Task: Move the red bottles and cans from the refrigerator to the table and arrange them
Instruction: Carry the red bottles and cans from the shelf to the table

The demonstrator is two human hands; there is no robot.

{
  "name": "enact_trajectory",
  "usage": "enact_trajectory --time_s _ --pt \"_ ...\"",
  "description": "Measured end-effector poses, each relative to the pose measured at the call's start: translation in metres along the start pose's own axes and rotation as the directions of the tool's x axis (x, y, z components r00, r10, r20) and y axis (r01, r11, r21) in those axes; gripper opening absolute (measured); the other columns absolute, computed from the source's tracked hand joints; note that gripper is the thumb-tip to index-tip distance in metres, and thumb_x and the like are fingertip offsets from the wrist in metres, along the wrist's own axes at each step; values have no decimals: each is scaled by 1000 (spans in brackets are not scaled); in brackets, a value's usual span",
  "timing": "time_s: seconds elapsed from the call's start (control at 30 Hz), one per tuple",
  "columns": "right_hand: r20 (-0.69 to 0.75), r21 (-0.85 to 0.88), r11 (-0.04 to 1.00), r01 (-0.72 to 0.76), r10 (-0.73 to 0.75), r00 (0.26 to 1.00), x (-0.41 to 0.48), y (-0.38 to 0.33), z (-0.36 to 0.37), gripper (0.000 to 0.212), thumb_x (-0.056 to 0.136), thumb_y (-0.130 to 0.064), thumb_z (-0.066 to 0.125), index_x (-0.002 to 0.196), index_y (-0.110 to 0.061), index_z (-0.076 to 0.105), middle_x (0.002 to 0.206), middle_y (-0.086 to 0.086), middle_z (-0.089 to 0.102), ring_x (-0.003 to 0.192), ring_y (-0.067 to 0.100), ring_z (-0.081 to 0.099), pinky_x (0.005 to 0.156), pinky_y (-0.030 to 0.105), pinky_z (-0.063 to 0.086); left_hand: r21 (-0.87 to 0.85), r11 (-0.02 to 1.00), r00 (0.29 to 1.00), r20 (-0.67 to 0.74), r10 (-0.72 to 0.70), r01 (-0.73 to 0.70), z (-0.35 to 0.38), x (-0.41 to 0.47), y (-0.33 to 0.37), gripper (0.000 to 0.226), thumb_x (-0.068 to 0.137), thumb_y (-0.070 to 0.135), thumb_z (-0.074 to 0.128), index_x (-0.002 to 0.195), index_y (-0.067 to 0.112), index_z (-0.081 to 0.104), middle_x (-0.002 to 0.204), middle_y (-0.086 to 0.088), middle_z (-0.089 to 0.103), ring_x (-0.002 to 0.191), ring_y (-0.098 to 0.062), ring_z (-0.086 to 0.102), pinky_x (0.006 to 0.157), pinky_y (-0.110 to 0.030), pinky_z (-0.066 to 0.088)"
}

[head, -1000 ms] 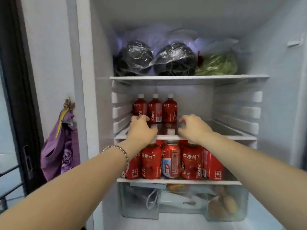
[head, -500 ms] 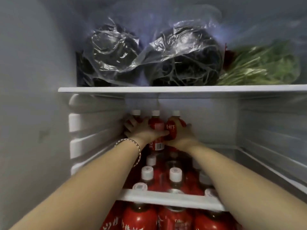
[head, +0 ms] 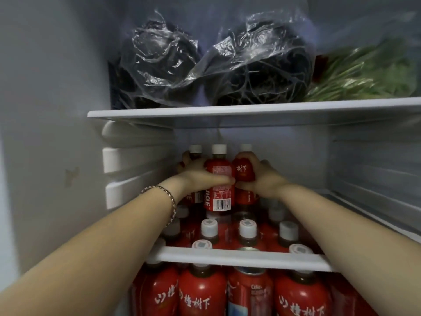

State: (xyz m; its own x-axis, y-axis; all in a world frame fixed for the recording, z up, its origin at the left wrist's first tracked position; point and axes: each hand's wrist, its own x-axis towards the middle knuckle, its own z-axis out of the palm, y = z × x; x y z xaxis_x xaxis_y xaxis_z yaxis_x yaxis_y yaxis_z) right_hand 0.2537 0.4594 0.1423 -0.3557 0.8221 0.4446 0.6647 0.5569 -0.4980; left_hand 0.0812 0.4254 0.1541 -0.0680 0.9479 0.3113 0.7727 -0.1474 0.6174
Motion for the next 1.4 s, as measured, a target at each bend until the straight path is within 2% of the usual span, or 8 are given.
enact_trajectory --time_s 0.1,0.2,0.33,0.43,0.87,1.0,1.2,1.4 --pt "-38 65 998 6 -4 999 -14 1 -7 94 74 -27 76 140 -39 11 125 8 47 107 24 57 90 31 48 -136 991 998 64 24 -15 -3 -15 -3 79 52 51 83 121 30 50 111 4 63 100 -16 62 92 -36 51" --pt "-35 230 970 -75 85 996 -32 1 -17 121 67 -19 83 146 -35 -7 113 -3 51 103 15 56 89 26 45 -272 961 989 113 92 -59 -3 -29 -1 70 61 37 84 121 30 48 104 6 64 95 -12 63 90 -33 51" --pt "234 548 812 -201 82 969 -54 -1 -26 71 63 -17 77 128 -17 50 112 2 67 102 17 64 83 30 52 -451 889 983 108 146 -83 1 -44 -1 55 69 29 78 114 29 47 97 8 63 88 -8 62 76 -24 51" --pt "317 668 700 -253 40 948 -58 -4 -22 38 67 -16 69 105 -18 62 102 4 71 87 13 69 71 25 55 -555 826 991 15 136 -105 6 -51 -3 70 55 38 84 114 23 51 103 -1 67 88 -13 65 77 -27 53" --pt "248 712 663 -229 67 966 -41 -10 -1 52 51 -15 76 101 -22 62 101 4 70 97 19 66 91 38 49 -661 745 990 34 140 -83 7 -56 -11 120 38 44 84 143 24 30 121 -7 63 106 -23 64 96 -47 49" --pt "185 719 669 -189 78 980 -42 -10 3 45 57 -12 79 97 -24 62 96 1 71 91 17 67 80 33 53 -668 741 989 56 140 -67 6 -59 -9 103 40 35 86 133 21 43 114 -7 66 101 -22 66 89 -40 54" --pt "122 713 679 -173 123 985 -44 -13 7 77 40 -23 84 113 -18 61 104 5 71 96 20 67 85 37 53 -702 712 996 49 69 -15 8 -64 -4 50 67 16 77 109 25 53 104 -4 66 93 -19 65 76 -30 53" --pt "80 668 719 -194 189 979 -70 -22 -12 68 57 -14 85 118 -17 56 108 5 67 98 20 64 85 37 52 -710 703 998 6 61 -38 10 -82 12 60 68 11 79 119 19 49 105 -7 66 92 -21 66 74 -30 55"
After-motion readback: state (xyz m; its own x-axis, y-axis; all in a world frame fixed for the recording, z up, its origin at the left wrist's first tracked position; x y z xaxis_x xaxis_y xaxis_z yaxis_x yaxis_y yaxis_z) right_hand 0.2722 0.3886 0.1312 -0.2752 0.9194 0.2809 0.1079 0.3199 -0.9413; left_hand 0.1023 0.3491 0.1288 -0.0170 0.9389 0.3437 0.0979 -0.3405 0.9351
